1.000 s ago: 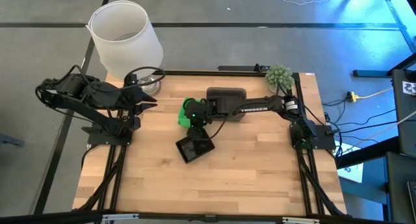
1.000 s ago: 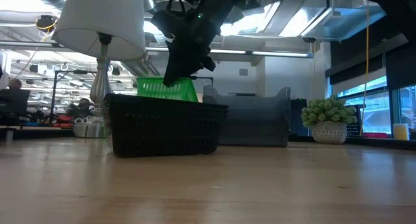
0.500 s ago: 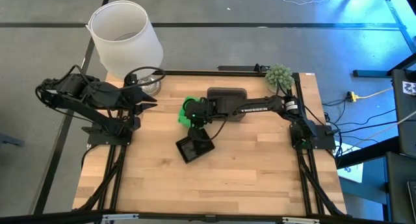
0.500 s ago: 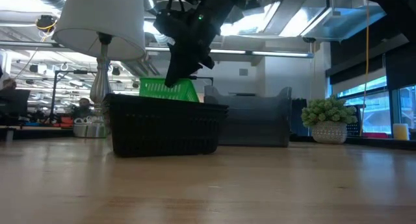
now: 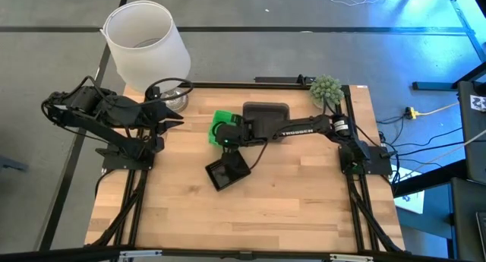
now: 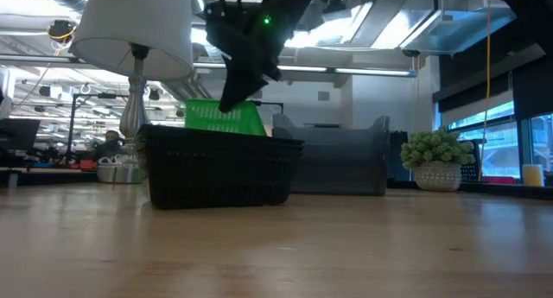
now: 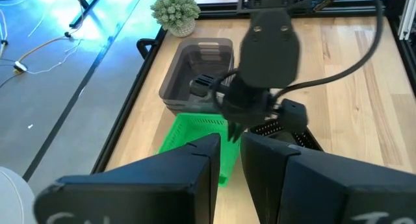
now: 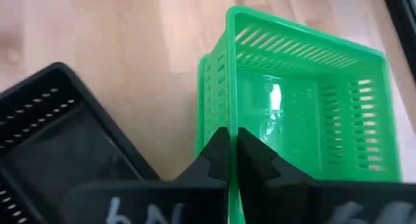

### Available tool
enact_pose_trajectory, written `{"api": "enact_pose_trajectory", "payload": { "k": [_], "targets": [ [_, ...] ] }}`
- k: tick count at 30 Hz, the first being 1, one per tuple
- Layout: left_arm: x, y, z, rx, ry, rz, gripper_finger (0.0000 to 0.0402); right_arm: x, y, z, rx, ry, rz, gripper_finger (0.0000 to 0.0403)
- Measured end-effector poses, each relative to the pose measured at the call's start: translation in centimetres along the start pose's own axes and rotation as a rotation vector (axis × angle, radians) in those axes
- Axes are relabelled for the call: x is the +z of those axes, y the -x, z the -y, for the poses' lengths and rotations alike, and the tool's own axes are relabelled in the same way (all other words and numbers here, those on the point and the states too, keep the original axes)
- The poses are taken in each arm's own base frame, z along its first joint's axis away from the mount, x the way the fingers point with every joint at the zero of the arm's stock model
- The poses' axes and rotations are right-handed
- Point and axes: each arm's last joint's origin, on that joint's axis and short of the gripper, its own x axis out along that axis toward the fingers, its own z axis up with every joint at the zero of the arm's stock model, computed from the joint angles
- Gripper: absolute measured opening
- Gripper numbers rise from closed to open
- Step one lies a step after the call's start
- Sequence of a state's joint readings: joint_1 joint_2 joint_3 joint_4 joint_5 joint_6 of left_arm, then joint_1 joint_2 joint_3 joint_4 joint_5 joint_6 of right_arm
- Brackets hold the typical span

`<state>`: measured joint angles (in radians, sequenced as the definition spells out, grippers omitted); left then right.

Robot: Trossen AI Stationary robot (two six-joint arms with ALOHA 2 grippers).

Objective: Stack baskets by color
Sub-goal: Stack the right green basket on top of the left green basket, then return to Home Position

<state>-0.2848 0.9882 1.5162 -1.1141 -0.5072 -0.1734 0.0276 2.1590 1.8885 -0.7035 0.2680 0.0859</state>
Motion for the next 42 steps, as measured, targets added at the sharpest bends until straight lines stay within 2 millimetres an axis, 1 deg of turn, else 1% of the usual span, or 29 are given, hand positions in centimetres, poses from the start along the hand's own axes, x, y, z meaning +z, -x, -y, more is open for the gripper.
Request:
{"api": "enact_pose_trajectory", "payload": {
  "k": [3,9,11,16,20,24,29,32,34,36,37,40,42],
  "targets": [
    [0.0,0.0,0.0,0.000,0.000,0.000,0.0054,0.0,0.1,-0.1,0.005,0.012,-0.005,0.0005],
    [0.0,0.0,0.0,0.000,0.000,0.000,0.0054,-0.3,0.0,0.4,-0.010,-0.003,-0.043,0.0005],
    [0.0,0.0,0.0,0.000,0.000,0.000,0.0054,-0.3,-0.1,0.6,-0.011,-0.007,-0.045,0.0019],
    [0.0,0.0,0.0,0.000,0.000,0.000,0.0054,-0.3,-0.2,1.1,-0.019,-0.020,-0.049,0.0071],
    [0.0,0.0,0.0,0.000,0.000,0.000,0.0054,-0.3,-0.2,1.2,-0.022,-0.017,-0.050,0.0099],
    [0.0,0.0,0.0,0.000,0.000,0.000,0.0054,-0.3,-0.1,1.2,-0.019,-0.021,-0.048,0.0114],
    [-0.1,0.0,0.0,0.003,-0.006,-0.013,0.0054,-0.3,0.1,1.2,-0.005,-0.046,-0.066,0.0115],
    [-0.5,0.0,-0.1,0.008,-0.006,-0.043,0.0052,0.3,1.3,1.4,0.036,-0.077,-0.083,0.0094],
    [-0.7,0.0,-0.2,0.014,-0.005,-0.066,0.0042,0.7,2.7,1.3,0.037,-0.058,-0.098,0.0060],
    [-0.8,0.0,-0.2,0.021,-0.006,-0.073,0.0021,1.6,4.4,1.3,0.038,-0.023,-0.092,0.0020],
    [-0.8,0.0,-0.2,0.021,-0.004,-0.072,0.0011,1.9,5.4,1.2,0.042,-0.001,-0.093,0.0011],
    [-0.9,0.1,-0.2,0.023,-0.007,-0.079,0.0005,3.1,8.4,0.8,0.059,0.060,-0.067,0.0008],
    [-1.1,0.3,-0.4,0.025,-0.005,-0.090,0.0002,3.4,10.7,0.9,0.061,0.108,-0.081,0.0003]
  ]
}}
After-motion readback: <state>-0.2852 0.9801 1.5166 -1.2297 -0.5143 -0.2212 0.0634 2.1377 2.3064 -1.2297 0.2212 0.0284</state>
